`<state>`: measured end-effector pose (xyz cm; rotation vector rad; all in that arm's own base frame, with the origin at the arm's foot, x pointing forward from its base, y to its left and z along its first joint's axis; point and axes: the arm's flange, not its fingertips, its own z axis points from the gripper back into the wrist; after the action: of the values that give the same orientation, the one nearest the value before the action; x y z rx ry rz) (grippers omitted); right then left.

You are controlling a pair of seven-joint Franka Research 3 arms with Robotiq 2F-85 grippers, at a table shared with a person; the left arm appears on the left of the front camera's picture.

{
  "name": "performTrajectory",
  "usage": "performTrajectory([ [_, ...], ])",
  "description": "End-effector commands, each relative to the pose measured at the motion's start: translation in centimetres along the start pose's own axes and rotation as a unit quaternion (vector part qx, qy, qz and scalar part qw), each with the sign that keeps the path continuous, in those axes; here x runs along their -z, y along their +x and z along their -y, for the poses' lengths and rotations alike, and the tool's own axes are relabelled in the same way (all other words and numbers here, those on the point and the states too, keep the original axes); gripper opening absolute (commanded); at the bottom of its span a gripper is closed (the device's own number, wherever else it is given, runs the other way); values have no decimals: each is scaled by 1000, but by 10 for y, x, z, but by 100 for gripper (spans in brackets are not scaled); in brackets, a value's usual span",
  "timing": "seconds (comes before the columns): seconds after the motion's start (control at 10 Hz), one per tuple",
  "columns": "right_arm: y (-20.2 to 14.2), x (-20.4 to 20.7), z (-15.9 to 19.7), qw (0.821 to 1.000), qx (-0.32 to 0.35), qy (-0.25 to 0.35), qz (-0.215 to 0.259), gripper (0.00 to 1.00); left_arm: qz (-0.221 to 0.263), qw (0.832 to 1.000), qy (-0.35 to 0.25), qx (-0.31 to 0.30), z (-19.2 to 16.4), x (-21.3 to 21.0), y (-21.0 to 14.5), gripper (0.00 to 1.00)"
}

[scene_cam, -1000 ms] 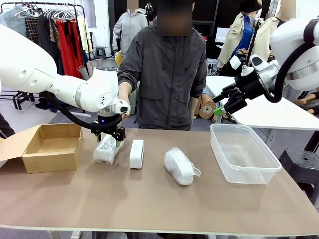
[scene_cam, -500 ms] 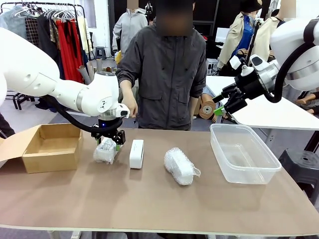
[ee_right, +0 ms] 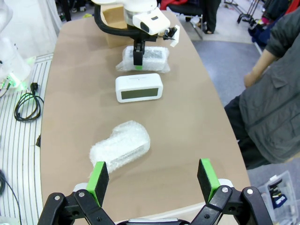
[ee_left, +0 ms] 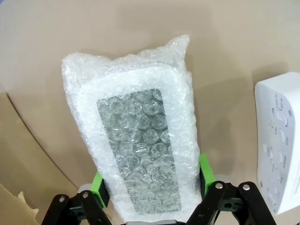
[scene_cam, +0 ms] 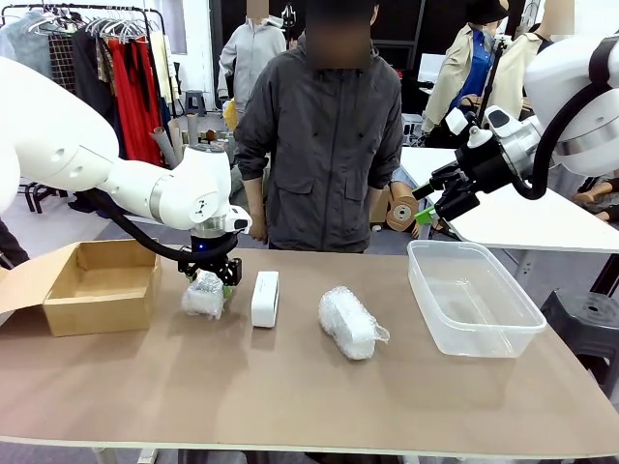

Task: Separate and place wrapped and unwrapped clocks.
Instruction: Pick up the Digital clock indicated by the person.

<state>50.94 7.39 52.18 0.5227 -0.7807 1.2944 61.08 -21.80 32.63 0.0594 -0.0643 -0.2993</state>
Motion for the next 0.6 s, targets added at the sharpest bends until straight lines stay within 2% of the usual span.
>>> performTrajectory([
  [0.0,1,-1,0,1000,-1,2,5,100,-4,1000,6,-3,1,0,0,33],
  [0.1,1,-1,0,1000,-1,2,5,100,-6,1000,5,-1,1,-1,-1,13],
  [0.2,1,-1,0,1000,-1,2,5,100,-6,1000,2,3,2,-4,-3,0],
  [0.5,1,-1,0,1000,-1,2,5,100,2,1000,-16,-9,0,-44,-11,0],
])
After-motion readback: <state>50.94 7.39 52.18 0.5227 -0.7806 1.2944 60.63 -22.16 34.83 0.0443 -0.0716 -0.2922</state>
